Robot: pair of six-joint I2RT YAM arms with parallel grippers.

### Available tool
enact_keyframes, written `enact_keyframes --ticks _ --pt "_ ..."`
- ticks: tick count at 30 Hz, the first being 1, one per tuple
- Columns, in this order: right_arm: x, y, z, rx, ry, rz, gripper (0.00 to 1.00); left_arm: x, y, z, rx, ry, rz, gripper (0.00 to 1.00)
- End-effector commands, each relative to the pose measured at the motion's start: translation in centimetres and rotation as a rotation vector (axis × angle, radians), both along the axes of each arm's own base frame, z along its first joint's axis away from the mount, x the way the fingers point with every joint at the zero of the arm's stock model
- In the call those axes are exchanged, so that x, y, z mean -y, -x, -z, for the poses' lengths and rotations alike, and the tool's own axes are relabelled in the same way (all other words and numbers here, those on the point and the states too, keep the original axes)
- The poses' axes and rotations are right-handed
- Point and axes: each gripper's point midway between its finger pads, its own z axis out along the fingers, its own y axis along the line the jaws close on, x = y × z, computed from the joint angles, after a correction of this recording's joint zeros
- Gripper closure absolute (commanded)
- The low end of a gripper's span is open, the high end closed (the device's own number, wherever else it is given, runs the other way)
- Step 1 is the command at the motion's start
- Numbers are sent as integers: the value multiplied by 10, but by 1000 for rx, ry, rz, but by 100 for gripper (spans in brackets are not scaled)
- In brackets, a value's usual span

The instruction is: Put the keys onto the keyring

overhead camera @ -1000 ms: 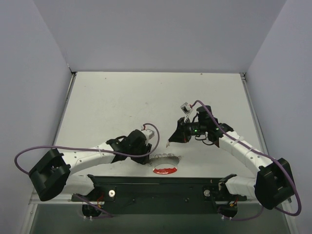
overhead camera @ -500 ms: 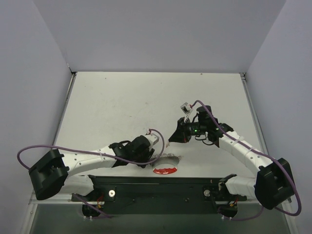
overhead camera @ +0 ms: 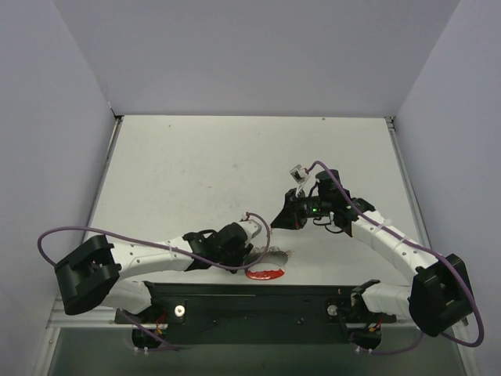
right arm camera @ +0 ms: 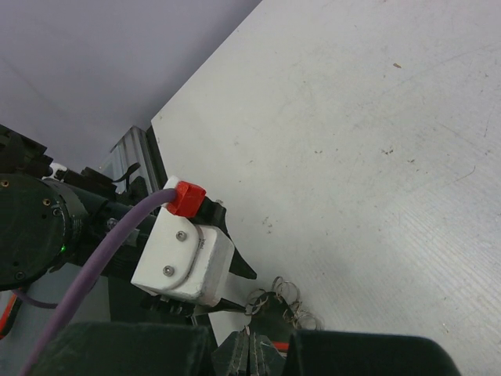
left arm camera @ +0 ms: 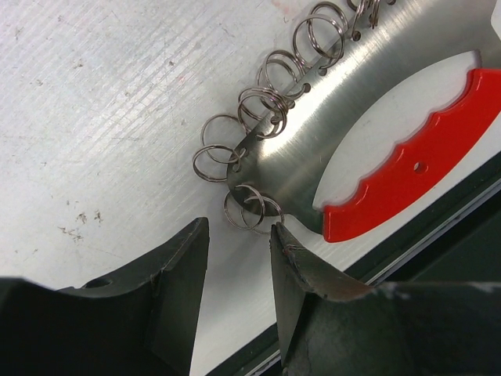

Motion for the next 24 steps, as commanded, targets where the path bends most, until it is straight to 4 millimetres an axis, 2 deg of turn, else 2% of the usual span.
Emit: enact_keyframes --ticks 1,11,16,17,23,24 --pt "-6 0 -13 40 -42 -38 100 11 -5 3 35 10 23 53" --pt "-6 0 -13 39 -42 -42 100 13 0 12 38 -7 39 54" --pt "-5 1 -11 35 -40 -38 100 11 -3 7 56 9 19 70" --pt "-6 1 -12 36 -42 -39 100 10 -4 6 66 9 13 76" --pt "-7 2 -11 31 -46 -41 100 9 -6 -3 87 48 -14 91" --pt "-7 2 -11 31 -46 -41 100 10 -8 -7 96 62 -16 96"
